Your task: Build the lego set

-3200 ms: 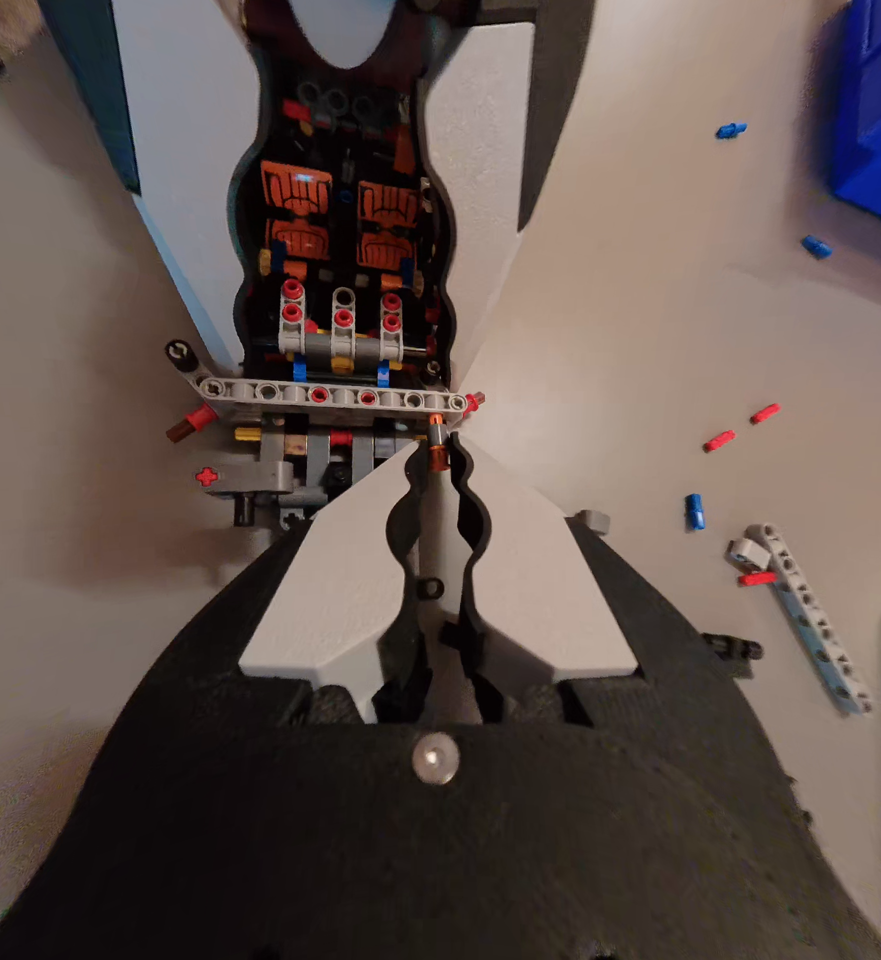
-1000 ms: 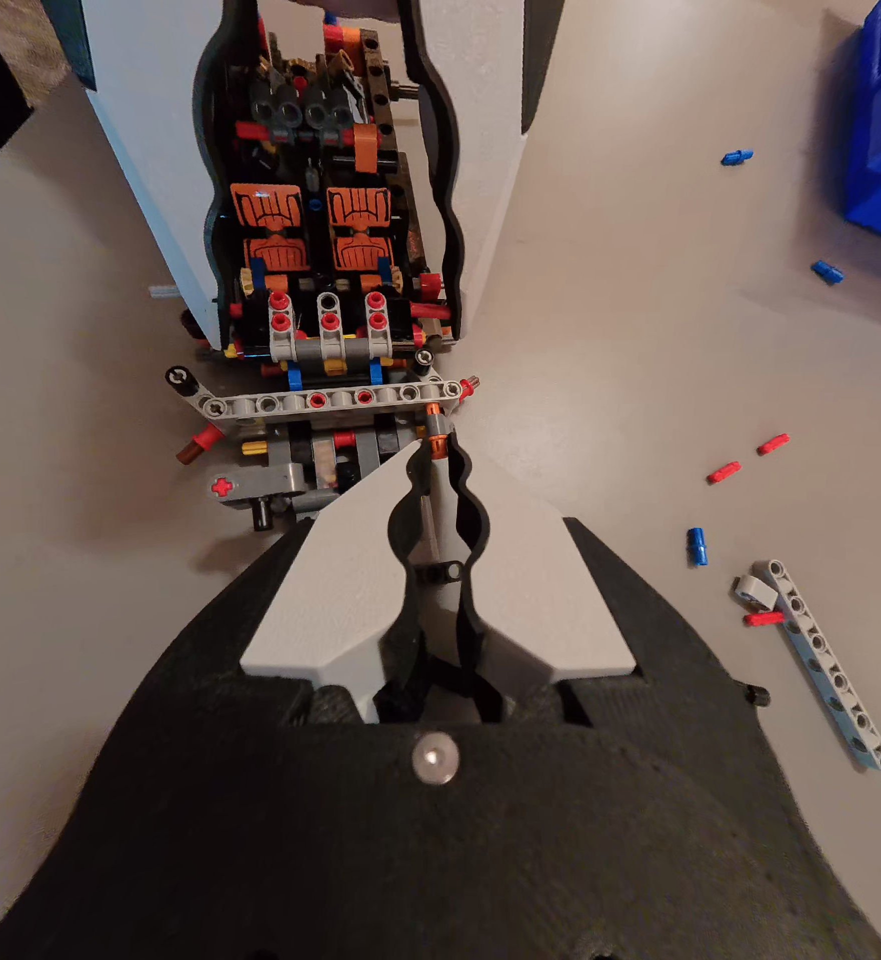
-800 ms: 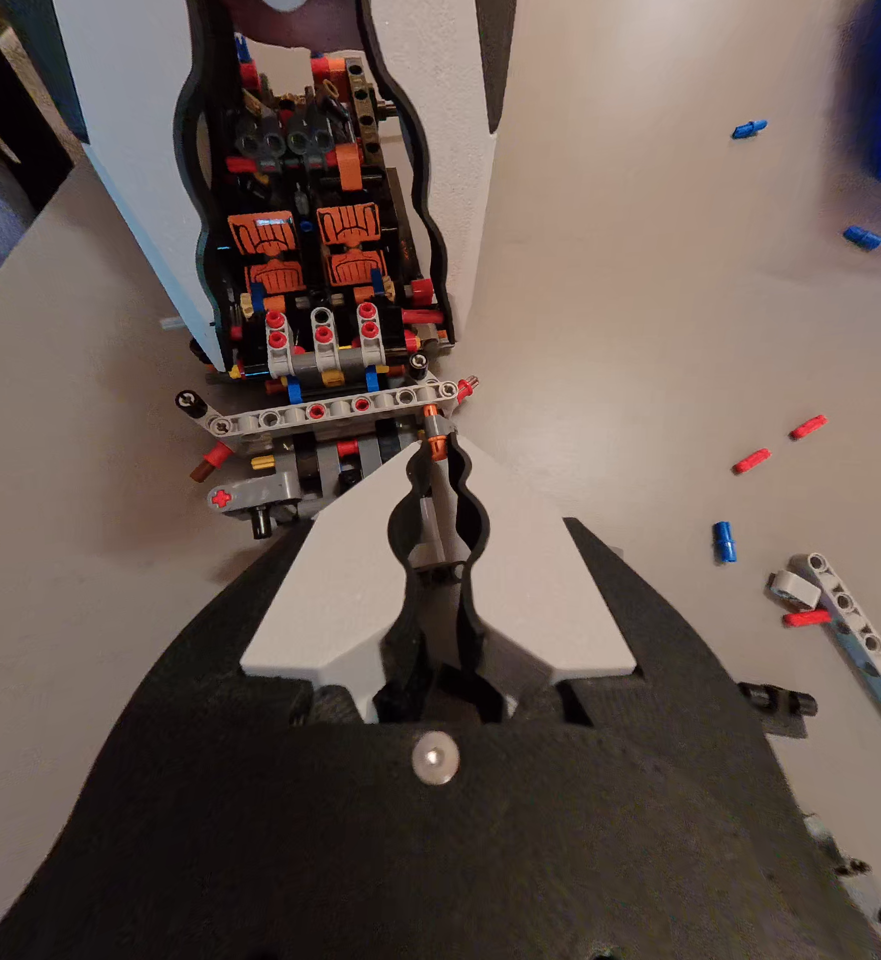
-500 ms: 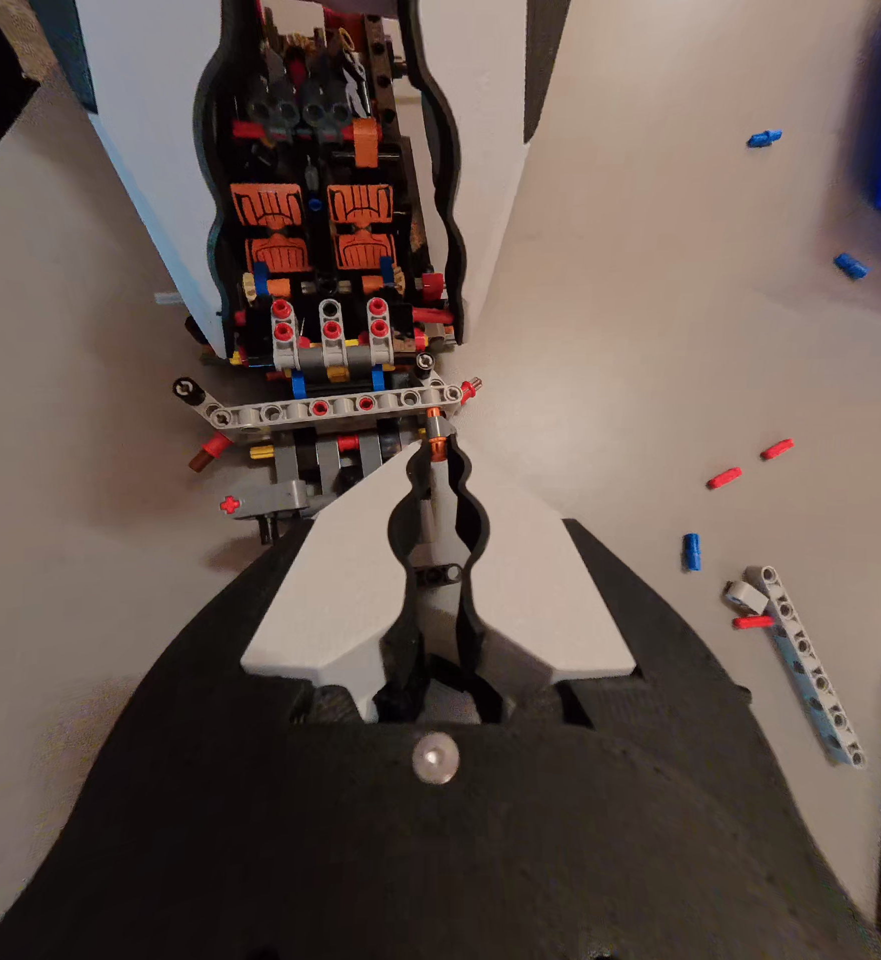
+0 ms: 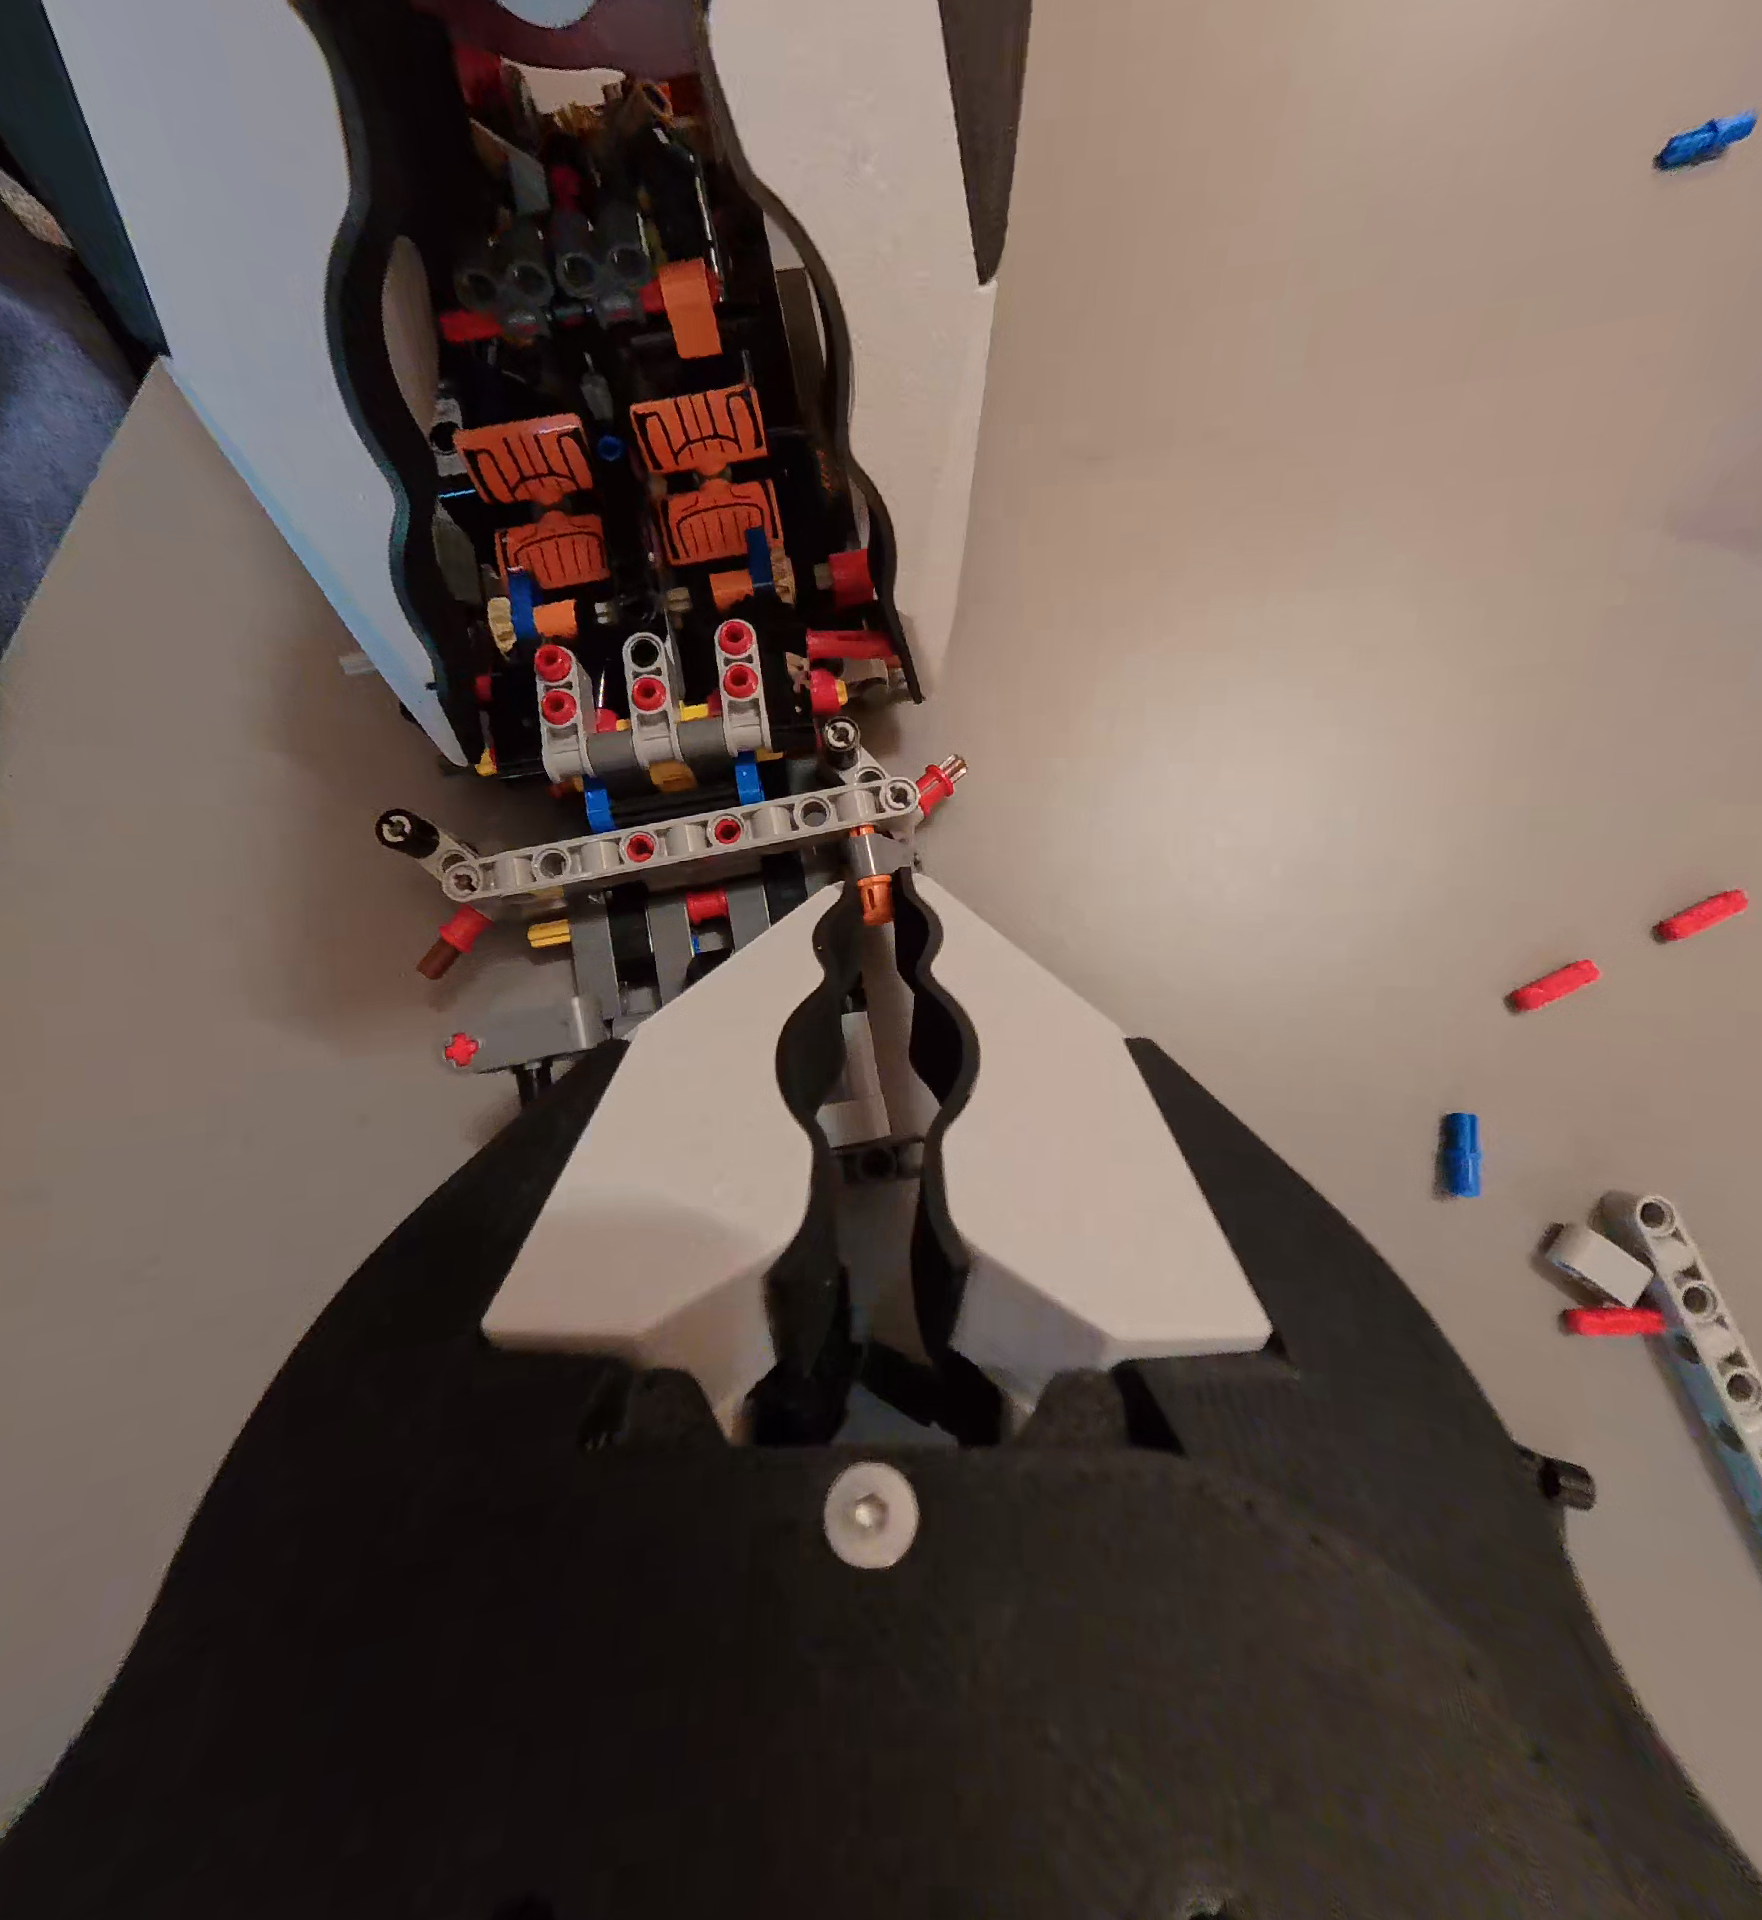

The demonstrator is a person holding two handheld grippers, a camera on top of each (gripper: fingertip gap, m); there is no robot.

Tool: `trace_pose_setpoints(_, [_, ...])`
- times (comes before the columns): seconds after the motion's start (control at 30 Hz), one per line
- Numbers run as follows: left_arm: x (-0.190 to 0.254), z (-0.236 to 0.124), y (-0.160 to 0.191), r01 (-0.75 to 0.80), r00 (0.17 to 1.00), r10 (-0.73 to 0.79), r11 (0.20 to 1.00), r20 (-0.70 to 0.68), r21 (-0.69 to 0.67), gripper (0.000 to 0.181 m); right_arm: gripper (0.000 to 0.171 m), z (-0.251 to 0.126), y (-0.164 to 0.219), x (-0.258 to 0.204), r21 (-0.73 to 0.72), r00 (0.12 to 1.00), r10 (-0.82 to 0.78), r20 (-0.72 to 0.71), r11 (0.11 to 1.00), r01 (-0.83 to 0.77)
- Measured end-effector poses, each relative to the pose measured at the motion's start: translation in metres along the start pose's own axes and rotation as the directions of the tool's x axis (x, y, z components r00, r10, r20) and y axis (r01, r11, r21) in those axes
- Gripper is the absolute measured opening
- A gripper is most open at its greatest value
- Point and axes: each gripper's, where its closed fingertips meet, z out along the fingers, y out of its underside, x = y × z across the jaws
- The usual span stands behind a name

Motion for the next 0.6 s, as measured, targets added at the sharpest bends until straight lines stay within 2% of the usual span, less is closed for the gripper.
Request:
trace_pose_setpoints(0.17, [0.001, -0.001, 0.002, 0.004, 1.000, -0.004, 1.000, 0.001, 0.007, 0.081, 0.003, 0.002, -0.002, -0.001, 0.009, 0.994, 0.103, 0.044, 0.995, -0.103])
trace_pose_setpoints(0.5, [0.007, 0.002, -0.017, -0.066, 0.995, 0.065, 0.998, 0.073, 0.016, 0.072, 0.004, 0.002, -0.001, -0.004, 0.032, 0.999, 0.051, 0.018, 0.998, -0.051])
trace_pose_setpoints(0.6, [0.005, 0.005, -0.019, -0.053, 0.995, 0.053, 0.999, 0.088, -0.005, 0.079, 0.004, 0.001, -0.002, -0.004, 0.039, 0.999, 0.041, 0.010, 0.998, -0.042])
